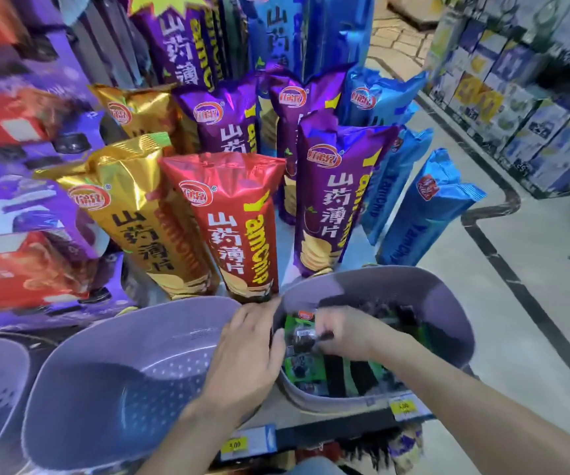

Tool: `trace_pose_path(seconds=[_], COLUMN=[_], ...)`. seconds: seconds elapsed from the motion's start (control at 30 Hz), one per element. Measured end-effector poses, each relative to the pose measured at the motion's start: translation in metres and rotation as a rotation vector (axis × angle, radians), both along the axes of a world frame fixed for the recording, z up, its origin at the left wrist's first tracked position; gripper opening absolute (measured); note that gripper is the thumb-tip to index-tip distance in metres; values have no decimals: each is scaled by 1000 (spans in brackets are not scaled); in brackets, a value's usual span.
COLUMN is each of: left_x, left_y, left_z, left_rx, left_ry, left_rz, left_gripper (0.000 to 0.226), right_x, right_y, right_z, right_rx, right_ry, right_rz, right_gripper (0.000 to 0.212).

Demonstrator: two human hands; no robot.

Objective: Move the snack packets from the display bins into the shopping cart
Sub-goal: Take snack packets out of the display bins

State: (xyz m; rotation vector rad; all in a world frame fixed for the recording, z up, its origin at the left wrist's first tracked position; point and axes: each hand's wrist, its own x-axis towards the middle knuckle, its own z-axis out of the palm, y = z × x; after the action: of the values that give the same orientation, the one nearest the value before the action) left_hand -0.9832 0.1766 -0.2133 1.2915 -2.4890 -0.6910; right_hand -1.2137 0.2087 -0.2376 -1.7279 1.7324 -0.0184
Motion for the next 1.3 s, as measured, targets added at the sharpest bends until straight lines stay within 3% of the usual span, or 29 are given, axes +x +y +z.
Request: trace_pose_path(seconds=[0.2,0.3,0.4,0.5,0.73,0.83,0.9,1.03,1.1,1.17,1.3], left_x=[-4,-4,-4,-4,0,3,4,3,-2,-10,-35], left_y=[2,2,2,2,1,2,3,4,6,8,9], left_z=[0,-1,-3,-2,-3,-4,-3,4,15,26,41], left_rx=[-10,-27,-33,-39,-40,-26,-26,-230,-256,-86,531], left_ry=[46,39,15,6,-3,35,55,-7,56,193,388], left_rz=[17,32,47,37,-21,-48,-59,-23,-6,24,63], left_gripper=[47,45,46,47,51,54,55,54,52,53,59], right_x=[-1,-6,-13,-10,-12,-21,-28,-40,-45,-47,-38], right_y=[0,4,5,6,11,14,16,22,23,24,22], right_z=[1,-2,-3,-4,-4,-2,6,31,45,59,80], right_rx=[-125,-33,62,125,131,104,109,67,27,-15,-85], right_ry=[-95,-99,-96,-138,-174,-306,-398,-490,-483,-536,-767], right_rz=[48,-15,-82,-9,-10,-107,-184,-189,-216,-259,-241], right_gripper=[18,17,33,39,25,7,16,19,24,26,18])
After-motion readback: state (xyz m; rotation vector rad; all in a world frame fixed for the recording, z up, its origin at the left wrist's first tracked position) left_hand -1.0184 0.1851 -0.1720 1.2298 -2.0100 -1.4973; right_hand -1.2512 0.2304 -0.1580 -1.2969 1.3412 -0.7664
